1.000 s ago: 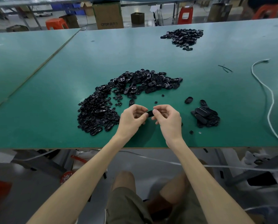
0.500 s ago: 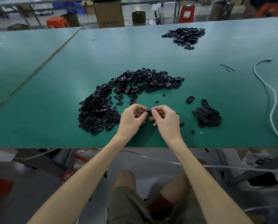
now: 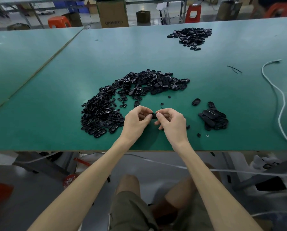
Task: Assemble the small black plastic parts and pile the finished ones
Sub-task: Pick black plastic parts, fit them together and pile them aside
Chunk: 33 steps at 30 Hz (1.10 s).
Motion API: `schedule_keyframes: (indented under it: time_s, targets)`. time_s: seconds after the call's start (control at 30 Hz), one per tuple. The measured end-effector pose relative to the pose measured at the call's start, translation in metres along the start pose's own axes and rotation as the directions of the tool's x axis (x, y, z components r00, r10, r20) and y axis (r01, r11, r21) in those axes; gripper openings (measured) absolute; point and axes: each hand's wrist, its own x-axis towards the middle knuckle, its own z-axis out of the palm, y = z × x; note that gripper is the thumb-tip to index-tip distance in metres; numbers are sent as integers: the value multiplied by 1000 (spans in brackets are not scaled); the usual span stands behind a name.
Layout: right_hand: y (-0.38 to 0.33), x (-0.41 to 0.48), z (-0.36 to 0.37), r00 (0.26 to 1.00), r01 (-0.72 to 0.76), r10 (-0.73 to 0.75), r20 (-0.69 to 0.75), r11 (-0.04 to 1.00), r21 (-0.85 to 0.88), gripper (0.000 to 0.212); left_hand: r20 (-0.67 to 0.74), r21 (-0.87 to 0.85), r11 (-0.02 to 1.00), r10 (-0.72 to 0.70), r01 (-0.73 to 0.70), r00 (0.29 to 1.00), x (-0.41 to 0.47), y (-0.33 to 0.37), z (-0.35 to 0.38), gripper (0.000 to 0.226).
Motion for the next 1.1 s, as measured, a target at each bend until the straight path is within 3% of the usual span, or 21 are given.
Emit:
schedule_keyframes:
  time_s: [0.33,0.57,1.1]
  targets:
    - [-2,-1,-4,999,-33,26,43,984,175,8,86,-268,963,9,15,996,0,-4,-6,13]
    - [-4,-2,-1,996,-9,-7,90,985,174,4,90,-441,895,-22,60,996,0,-9,-13,16]
    - [0,0,-1,996,-1,-13,89,988,153,5,135,-455,888,-5,66,991,2,-9,-14,18]
